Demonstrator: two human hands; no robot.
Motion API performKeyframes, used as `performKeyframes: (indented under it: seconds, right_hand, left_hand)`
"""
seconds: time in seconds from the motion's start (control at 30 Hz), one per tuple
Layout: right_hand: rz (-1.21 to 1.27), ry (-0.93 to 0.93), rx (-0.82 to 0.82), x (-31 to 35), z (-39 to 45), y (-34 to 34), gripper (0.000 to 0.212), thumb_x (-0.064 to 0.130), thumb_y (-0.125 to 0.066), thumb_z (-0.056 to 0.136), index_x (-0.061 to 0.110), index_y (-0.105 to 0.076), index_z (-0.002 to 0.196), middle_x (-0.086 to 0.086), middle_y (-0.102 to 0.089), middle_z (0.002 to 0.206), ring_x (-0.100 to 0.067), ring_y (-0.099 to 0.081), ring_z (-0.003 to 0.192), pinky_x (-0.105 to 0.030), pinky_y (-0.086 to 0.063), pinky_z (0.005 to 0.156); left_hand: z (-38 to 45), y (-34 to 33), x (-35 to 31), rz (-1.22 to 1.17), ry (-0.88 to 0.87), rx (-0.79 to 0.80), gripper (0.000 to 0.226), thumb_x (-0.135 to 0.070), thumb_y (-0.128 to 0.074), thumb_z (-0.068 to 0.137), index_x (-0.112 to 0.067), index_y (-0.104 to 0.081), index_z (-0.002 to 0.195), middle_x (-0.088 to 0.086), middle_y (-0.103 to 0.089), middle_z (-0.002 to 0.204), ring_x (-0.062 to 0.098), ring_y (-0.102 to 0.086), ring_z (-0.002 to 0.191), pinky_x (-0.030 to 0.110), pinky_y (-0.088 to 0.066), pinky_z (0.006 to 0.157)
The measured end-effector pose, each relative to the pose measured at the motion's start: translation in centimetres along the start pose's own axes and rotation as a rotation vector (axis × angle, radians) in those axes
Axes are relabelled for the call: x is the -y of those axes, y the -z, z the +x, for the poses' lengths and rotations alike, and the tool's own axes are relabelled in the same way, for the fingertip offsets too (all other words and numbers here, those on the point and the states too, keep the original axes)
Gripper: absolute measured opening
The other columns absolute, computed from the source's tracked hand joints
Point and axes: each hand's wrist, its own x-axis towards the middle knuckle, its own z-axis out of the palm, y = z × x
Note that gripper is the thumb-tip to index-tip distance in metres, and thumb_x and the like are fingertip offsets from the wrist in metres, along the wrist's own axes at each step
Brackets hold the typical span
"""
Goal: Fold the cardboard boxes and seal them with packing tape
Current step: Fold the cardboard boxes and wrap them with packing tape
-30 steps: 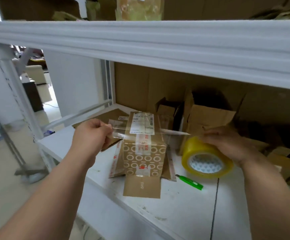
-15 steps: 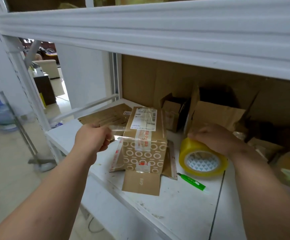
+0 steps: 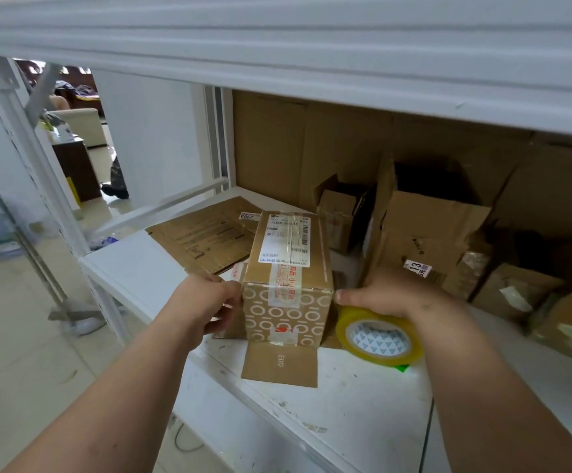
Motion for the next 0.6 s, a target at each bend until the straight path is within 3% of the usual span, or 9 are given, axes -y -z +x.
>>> performKeyframes:
  seconds: [0.07, 0.2, 0.37, 0.53, 0.6]
  right_hand:
    - [-0.034, -0.009, -0.001, 0.4, 0.1, -0.2, 0.068, 0.083, -0.062, 0.065, 0.021, -0.068, 0.092, 0.002, -0.067, 0.087, -0.017, -0.066, 0.078, -0.029, -0.054, 0.075]
    - [-0.05, -0.027, 0.018, 0.7, 0.0, -0.1, 0.061, 0.08, -0.062, 0.069, 0.023, -0.064, 0.088, 0.004, -0.064, 0.085, -0.015, -0.064, 0.077, -0.027, -0.05, 0.067]
    - [-0.016, -0.059, -0.006, 1.8, -0.4, -1.1, 0.048, 0.069, -0.061, 0.071, 0.022, -0.06, 0.083, 0.004, -0.062, 0.083, -0.014, -0.061, 0.072, -0.025, -0.042, 0.056]
    - [-0.094, -0.042, -0.084, 2.1, -1.3, -1.0, 0.037, 0.064, -0.06, 0.081, 0.029, -0.057, 0.095, 0.011, -0.051, 0.079, -0.007, -0.047, 0.066, -0.023, -0.032, 0.053]
    - [-0.091, 0.033, -0.126, 1.8, -1.6, -1.2, 0.031, 0.058, -0.054, 0.089, 0.036, -0.06, 0.11, 0.008, -0.057, 0.092, -0.008, -0.047, 0.071, -0.024, -0.033, 0.058]
  left_hand:
    - [0.1, 0.0, 0.0, 0.016, 0.007, 0.019, 0.005, -0.006, -0.067, 0.084, -0.004, -0.064, 0.081, 0.013, -0.069, 0.076, 0.02, -0.057, 0.059, 0.03, -0.05, 0.058]
    - [0.5, 0.1, 0.7, -0.003, -0.081, -0.032, 0.02, -0.011, -0.068, 0.091, -0.02, -0.056, 0.103, 0.006, -0.064, 0.083, 0.022, -0.057, 0.073, 0.036, -0.052, 0.064]
    - [-0.3, -1.3, 1.1, 0.039, -0.323, -0.083, 0.017, -0.003, -0.061, 0.092, -0.015, -0.07, 0.083, -0.003, -0.071, 0.075, 0.016, -0.064, 0.073, 0.026, -0.052, 0.065]
    - [-0.9, -0.2, 1.1, 0.065, -0.368, -0.005, 0.025, -0.032, -0.061, 0.097, -0.028, -0.078, 0.079, -0.007, -0.075, 0.08, 0.017, -0.07, 0.086, 0.041, -0.057, 0.083]
    - [-1.1, 0.4, 1.2, 0.069, -0.387, 0.057, 0.022, -0.041, -0.062, 0.094, -0.036, -0.079, 0.081, -0.009, -0.076, 0.085, 0.013, -0.071, 0.089, 0.042, -0.057, 0.086]
